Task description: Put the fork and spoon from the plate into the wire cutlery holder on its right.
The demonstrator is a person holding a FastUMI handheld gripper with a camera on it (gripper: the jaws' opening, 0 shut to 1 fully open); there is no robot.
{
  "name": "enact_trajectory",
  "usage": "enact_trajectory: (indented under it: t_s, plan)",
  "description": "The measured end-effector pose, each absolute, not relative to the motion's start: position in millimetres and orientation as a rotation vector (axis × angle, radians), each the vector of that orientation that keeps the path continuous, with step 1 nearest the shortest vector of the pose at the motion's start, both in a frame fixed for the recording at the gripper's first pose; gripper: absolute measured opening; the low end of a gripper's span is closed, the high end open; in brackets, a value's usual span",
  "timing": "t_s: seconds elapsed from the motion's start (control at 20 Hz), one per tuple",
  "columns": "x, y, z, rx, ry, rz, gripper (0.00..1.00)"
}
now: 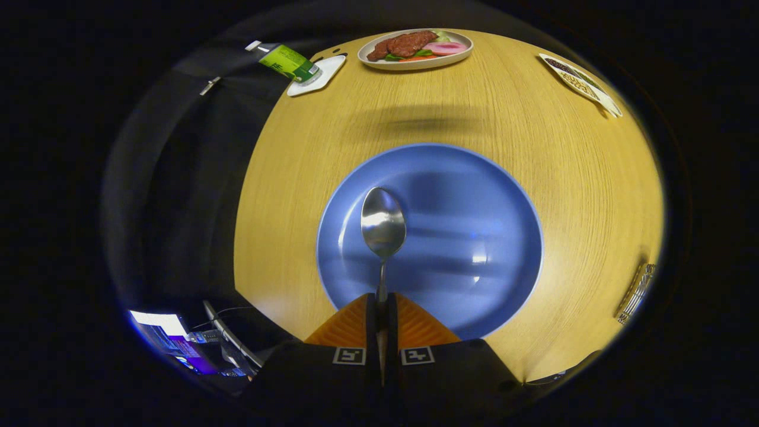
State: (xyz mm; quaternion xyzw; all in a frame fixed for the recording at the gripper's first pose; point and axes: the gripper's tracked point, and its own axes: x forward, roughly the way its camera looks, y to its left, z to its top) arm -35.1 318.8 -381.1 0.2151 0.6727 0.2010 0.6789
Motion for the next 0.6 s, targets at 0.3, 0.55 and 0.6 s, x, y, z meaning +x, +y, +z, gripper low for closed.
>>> enact_trajectory:
  t_s: [0.3,0.55,0.6]
  plan:
    - [-33,255,-315,0.589,1.411,0.538,0.07]
    - [-34,170,-276,0.581,1.336,0.521,0.07]
    - [-37,152,-271,0.566,1.331,0.514,0.07]
